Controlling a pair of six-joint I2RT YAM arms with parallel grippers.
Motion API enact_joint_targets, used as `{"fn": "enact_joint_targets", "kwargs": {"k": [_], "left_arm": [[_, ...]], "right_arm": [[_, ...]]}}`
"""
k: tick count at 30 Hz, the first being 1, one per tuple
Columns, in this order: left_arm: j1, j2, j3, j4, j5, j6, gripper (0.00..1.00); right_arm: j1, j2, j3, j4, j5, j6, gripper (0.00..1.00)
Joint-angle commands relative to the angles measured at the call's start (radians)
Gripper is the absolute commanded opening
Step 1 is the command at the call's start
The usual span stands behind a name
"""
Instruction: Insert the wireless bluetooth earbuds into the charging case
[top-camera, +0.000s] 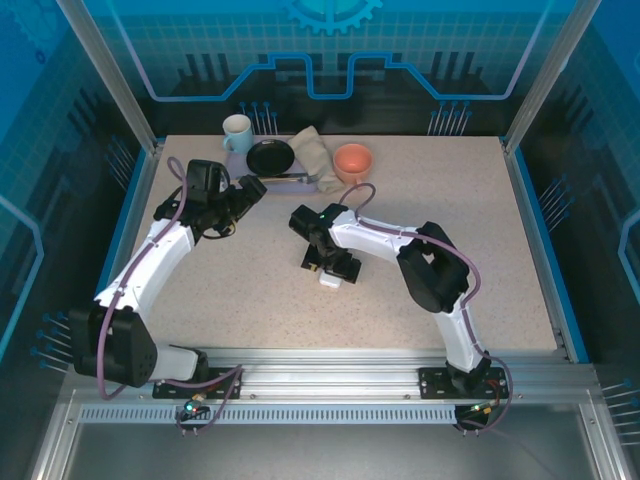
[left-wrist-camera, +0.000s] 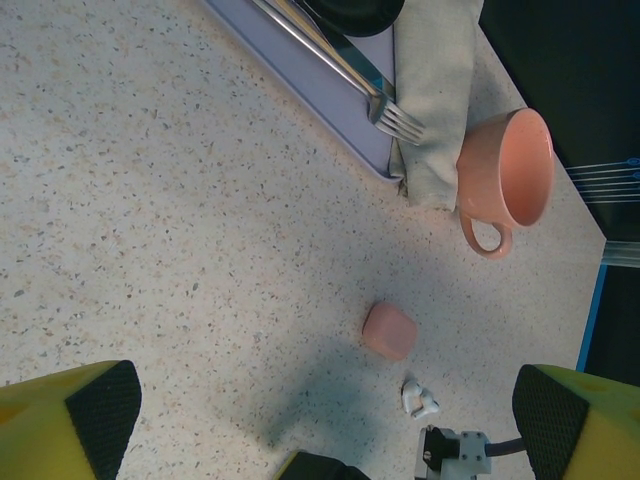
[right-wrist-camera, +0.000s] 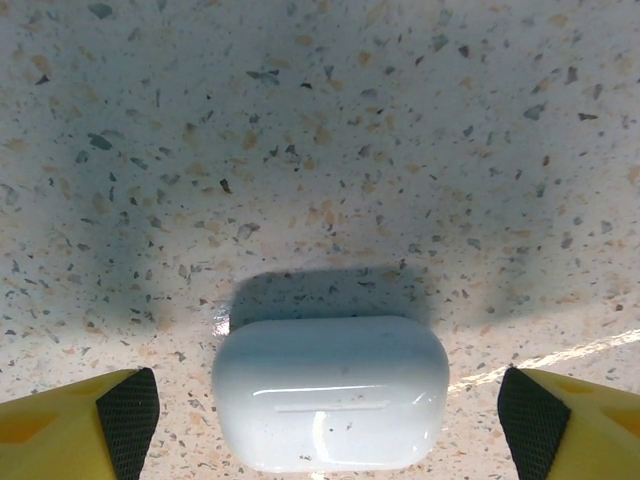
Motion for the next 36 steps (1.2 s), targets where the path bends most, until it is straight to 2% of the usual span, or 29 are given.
{"fn": "enact_joint_targets", "kwargs": {"k": [1,13,23,36], "left_arm": [[0.013,0.007,-0.015,0.019,0.028,-0.012,0.99],[0.013,0.007,-0.018,0.024,0.038,-0.01,0.99],[0.013,0.013,-0.012,0.027,0.039,-0.016,0.99],[0.012,0.017,-0.037,0.038,0.053,-0.026,0.99]], "right_arm": [[0.006,0.014,-0.002,0.001,-0.018,-0.012,0.9],[0.004,0.035,-0.045,0.034,-0.01,-0.094,0.84],[-0.001,0.052,-0.077,0.06,-0.023,-0.103,0.79],[0.003,0.023,-0.103,0.1,-0.048,-0.01,0.62]]}}
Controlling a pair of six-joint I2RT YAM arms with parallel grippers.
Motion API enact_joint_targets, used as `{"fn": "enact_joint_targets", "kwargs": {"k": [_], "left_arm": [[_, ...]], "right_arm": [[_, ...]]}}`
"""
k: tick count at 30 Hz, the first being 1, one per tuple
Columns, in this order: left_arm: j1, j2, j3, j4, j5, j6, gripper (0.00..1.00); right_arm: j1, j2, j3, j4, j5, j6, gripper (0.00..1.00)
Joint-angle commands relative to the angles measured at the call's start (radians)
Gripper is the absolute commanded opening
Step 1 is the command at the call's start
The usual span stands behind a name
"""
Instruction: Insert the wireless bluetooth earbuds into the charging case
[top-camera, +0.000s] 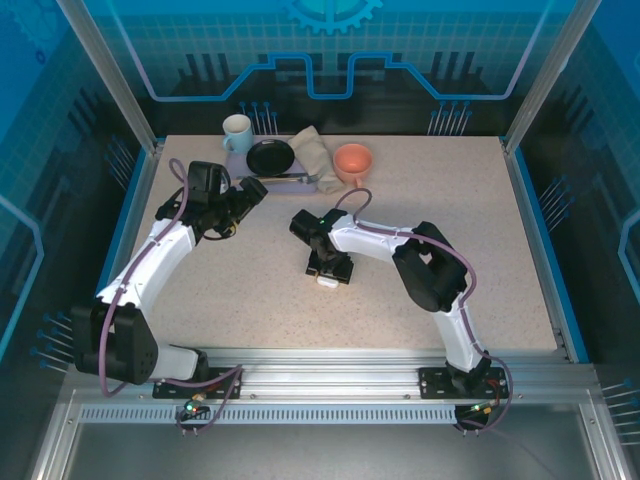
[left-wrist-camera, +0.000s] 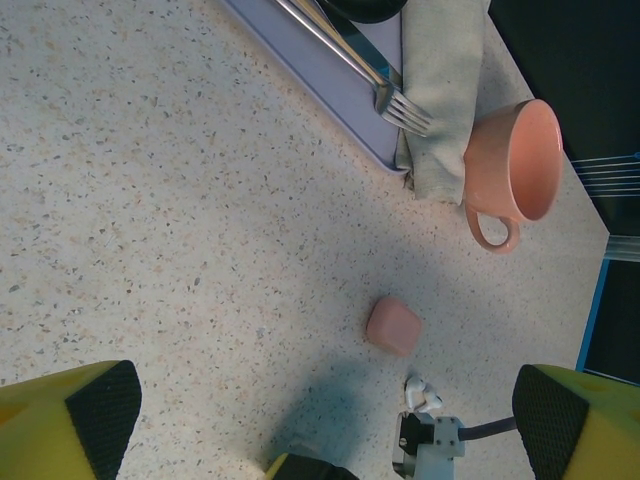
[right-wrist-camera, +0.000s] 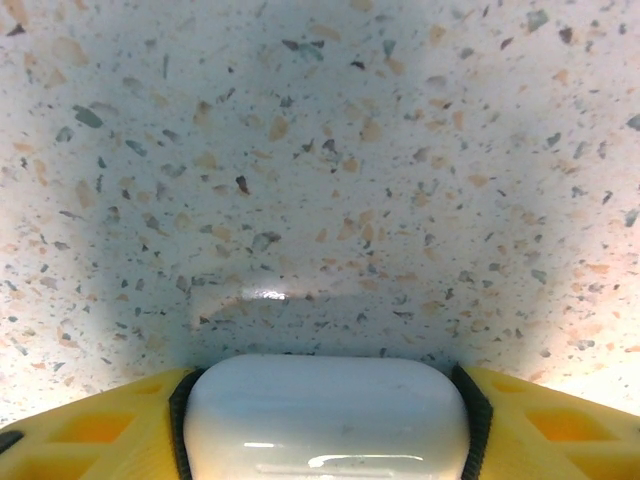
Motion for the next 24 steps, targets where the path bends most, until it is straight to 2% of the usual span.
{"fn": "enact_joint_targets", "kwargs": {"k": [1,14,19,24], "left_arm": [[0.008,0.006,-0.022,0.021,0.027,-0.022,0.99],[0.008,-0.019,-0.073,0.052,0.063,0.006,0.99],[-0.009,-0.085,-0.231,0.209,0.125,-0.002,0.99],[-0.076,-0.129,-0.393,0.399,0.161,-0.024,0.99]], "right_arm": [[0.005,0.003,-0.052,0.023,-0.024,0.061,0.61],[-0.026,-0.088,-0.102,0.067,-0.003,0.083,0.59],[-0.065,-0.155,-0.125,0.1,0.0,0.096,0.58],[-0.104,-0.199,-0.142,0.146,-0.017,0.118,0.58]]}}
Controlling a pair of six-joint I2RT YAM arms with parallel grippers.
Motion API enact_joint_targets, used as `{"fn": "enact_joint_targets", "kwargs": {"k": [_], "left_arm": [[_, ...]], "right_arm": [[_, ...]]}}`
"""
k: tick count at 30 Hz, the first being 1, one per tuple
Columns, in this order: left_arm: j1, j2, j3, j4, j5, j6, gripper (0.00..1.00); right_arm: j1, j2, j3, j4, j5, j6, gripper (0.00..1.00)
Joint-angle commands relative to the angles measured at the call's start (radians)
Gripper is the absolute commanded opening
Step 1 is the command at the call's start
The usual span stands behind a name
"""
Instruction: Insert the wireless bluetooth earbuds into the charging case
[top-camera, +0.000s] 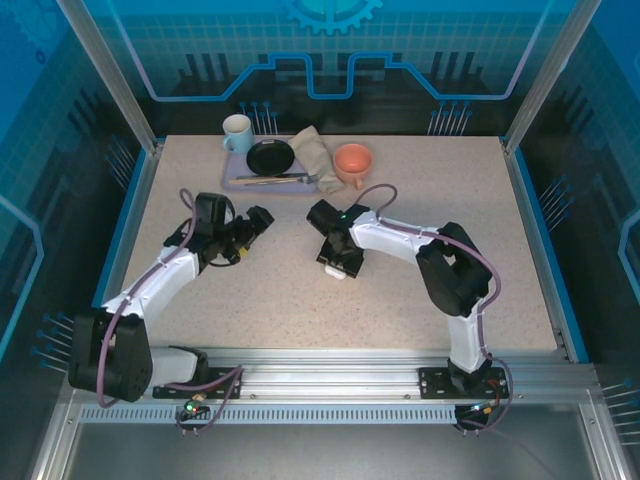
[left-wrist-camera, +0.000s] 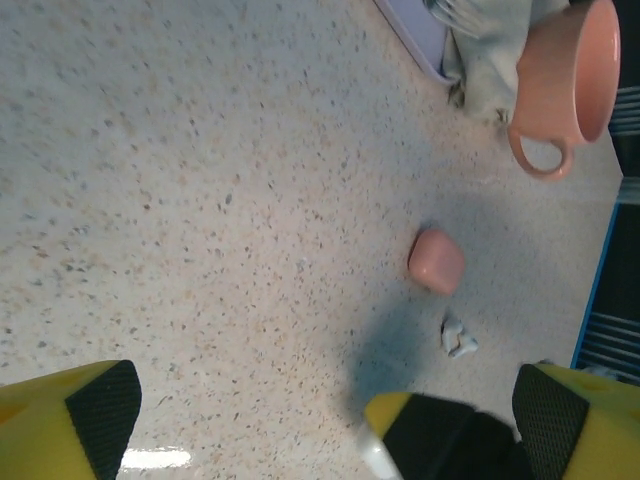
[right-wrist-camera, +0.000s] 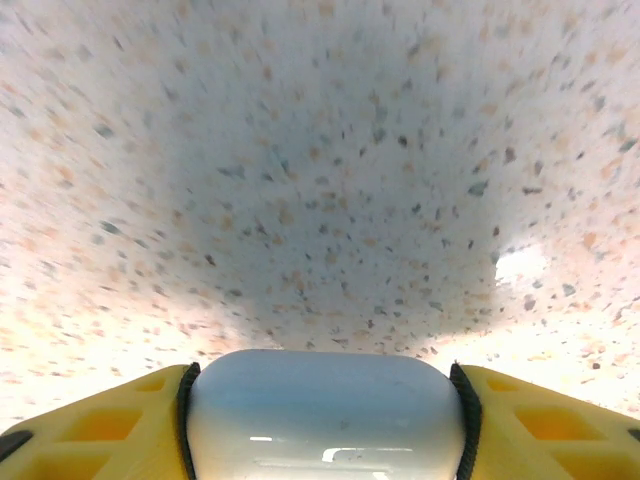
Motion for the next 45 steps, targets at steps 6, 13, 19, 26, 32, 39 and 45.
{"fn": "enact_joint_targets", "kwargs": {"k": [6,13,19,26,32,39,45], "left_arm": [[-0.202,-0.003,-0.198,0.454,0.052,-0.022,0.99],[-0.304,0.084,-0.309,0.801,-0.002,-0.047,0.97],[-0.339,0.197,-0.313,0.979,0.01,-0.051,0.84],[-0.361,0.321,-0.282,1.089,0.021,-0.066,0.69],[-0.377,0.396,-0.262,1.149,0.013,-0.081,0.65],[-0.379,0.458,-0.233,1.199,0.01,-0.105,0.59],[-0.379,0.486,-0.202,1.201,0.013,-0.108,0.51]], "right_arm": [[-0.07,-0.076,-0.022,0.091,-0.05,0.065,0.58],[-0.102,-0.087,-0.026,0.147,-0.096,0.105,0.58],[-0.11,-0.094,-0.021,0.174,-0.125,0.125,0.59],[-0.113,-0.096,-0.035,0.21,-0.161,0.156,0.59],[-0.114,-0.1,-0.035,0.216,-0.17,0.161,0.58],[-0.115,-0.099,-0.034,0.22,-0.179,0.164,0.58],[-0.115,-0.094,-0.039,0.225,-0.183,0.167,0.58]]}}
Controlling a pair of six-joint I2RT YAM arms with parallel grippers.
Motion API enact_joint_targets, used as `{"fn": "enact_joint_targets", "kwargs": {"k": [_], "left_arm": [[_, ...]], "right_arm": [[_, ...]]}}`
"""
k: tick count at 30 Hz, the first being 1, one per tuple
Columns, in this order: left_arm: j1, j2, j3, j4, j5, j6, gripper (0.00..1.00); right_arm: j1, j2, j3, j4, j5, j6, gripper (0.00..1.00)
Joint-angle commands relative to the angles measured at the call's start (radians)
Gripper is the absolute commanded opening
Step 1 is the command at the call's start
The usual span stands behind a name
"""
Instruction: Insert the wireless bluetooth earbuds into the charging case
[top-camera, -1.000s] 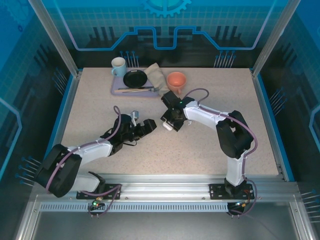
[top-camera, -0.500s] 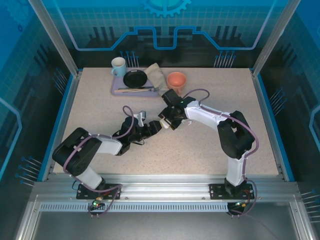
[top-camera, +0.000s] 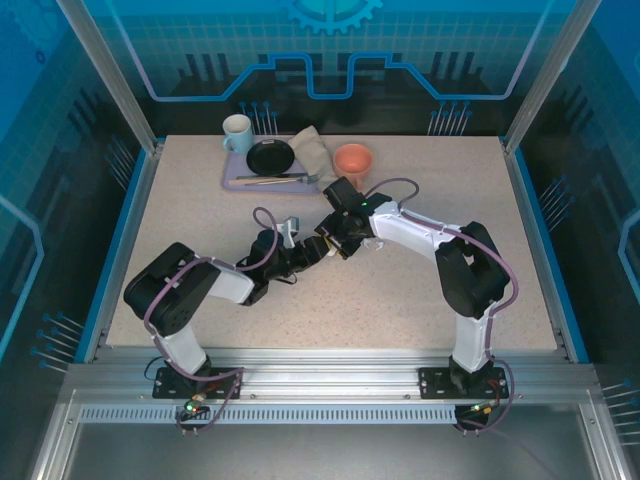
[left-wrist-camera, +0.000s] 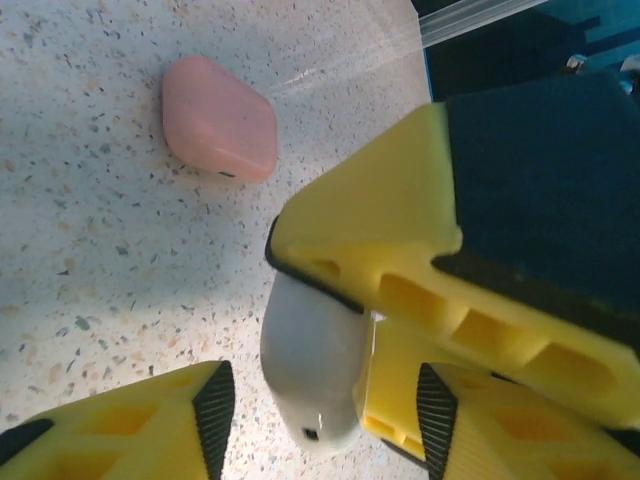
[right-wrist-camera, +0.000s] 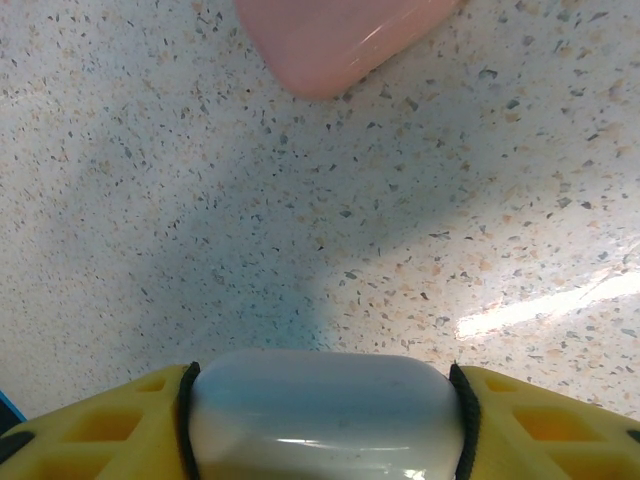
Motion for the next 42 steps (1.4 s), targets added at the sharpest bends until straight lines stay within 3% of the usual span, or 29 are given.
{"fn": "enact_joint_targets", "kwargs": {"k": [1,15,22,26,32,38,42], "left_arm": [[-0.009,0.023,0.031,0.05,-0.004,0.003,0.49],[-0.009,0.04,0.039,0.06,0.001,-0.001,0.14],[-0.007,-0.012,0.042,-0.005,0.014,0.022,0.05],[-0.004,-0.082,0.055,-0.112,0.032,0.061,0.04],[0.036,-0.212,0.115,-0.374,0.136,0.182,0.0],[0.115,-0.294,0.211,-0.626,0.336,0.334,0.0],[0.15,-0.314,0.274,-0.776,0.44,0.427,0.0]], "right_arm": [[-0.016,-0.024,-0.017,0.007,-0.016,0.018,0.58],[-0.016,-0.033,-0.023,0.025,-0.03,0.011,0.59],[-0.046,-0.085,0.0,0.03,-0.028,-0.039,0.81],[-0.086,-0.151,-0.007,0.023,-0.011,-0.101,0.85],[-0.157,-0.279,-0.127,0.123,-0.029,-0.318,0.86],[-0.199,-0.391,-0.282,0.344,-0.22,-0.719,0.84],[-0.204,-0.447,-0.382,0.456,-0.325,-0.839,0.83]]}}
